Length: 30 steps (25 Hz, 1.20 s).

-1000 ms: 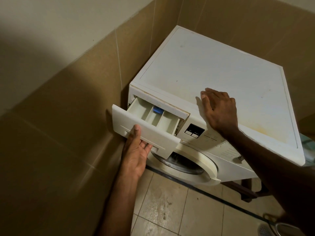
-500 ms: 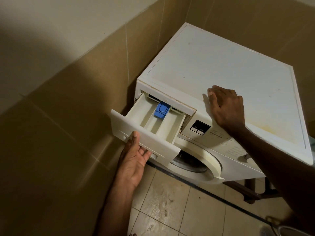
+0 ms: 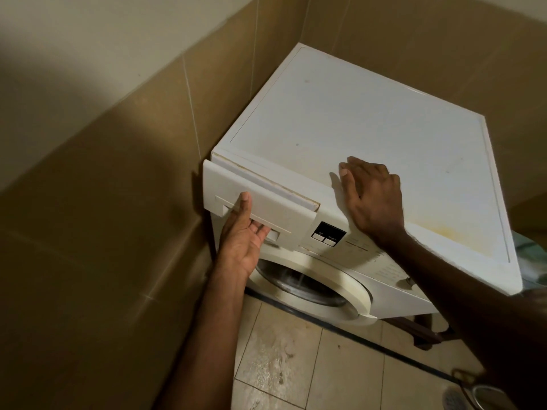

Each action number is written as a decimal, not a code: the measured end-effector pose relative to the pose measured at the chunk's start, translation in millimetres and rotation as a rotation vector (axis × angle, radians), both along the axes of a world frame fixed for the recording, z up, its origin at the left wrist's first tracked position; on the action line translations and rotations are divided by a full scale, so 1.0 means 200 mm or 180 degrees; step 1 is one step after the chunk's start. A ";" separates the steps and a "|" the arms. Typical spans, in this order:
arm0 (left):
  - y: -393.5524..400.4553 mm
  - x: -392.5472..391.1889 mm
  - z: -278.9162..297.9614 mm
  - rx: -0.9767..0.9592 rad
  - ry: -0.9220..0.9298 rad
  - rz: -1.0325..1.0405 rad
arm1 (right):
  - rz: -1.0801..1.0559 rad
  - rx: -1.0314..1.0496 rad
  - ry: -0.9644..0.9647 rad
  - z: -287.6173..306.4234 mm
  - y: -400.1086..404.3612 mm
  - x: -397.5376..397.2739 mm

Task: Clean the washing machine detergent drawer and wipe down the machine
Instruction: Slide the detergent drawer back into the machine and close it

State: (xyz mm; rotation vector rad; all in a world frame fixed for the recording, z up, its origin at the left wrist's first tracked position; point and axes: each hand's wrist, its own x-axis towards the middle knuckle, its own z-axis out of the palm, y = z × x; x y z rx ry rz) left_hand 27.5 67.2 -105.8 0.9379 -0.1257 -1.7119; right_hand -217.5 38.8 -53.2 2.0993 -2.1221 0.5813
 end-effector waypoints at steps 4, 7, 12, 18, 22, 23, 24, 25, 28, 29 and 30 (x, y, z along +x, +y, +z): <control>-0.09 -0.06 0.00 0.0007 -0.0014 0.0020 | -0.0006 -0.0021 0.0047 -0.01 0.00 0.00; -0.09 -0.07 0.00 0.0035 -0.0153 0.0034 | 0.0025 -0.0075 0.0035 -0.01 0.00 0.00; -0.08 -0.04 0.02 0.0151 -0.0514 -0.0085 | 0.0043 -0.0138 0.0032 -0.01 0.00 0.00; 0.03 0.07 0.04 0.0354 -0.1107 -0.0292 | 0.0058 -0.0050 0.0075 0.03 0.01 0.02; 0.11 0.07 0.11 0.0419 -0.1994 0.0206 | 0.0011 0.0053 0.0172 0.06 0.02 0.03; 0.14 0.04 0.14 0.0340 -0.2258 0.0296 | -0.0009 0.0071 0.0169 0.06 0.02 0.04; 0.17 0.00 0.17 0.0193 -0.2511 0.0351 | -0.0018 0.0072 0.0165 0.06 0.03 0.04; 0.20 -0.05 0.21 -0.0010 -0.2823 0.0340 | -0.0024 0.0076 0.0174 0.06 0.03 0.04; 0.22 -0.12 0.30 -0.0639 -0.4035 -0.0042 | -0.0039 0.0178 0.0282 0.08 0.02 0.05; 0.21 -0.12 0.33 -0.0816 -0.4301 -0.0195 | -0.0041 0.0268 0.0294 0.08 0.02 0.05; 0.19 -0.12 0.36 -0.0973 -0.4483 -0.0322 | -0.0040 0.0363 0.0275 0.09 0.01 0.06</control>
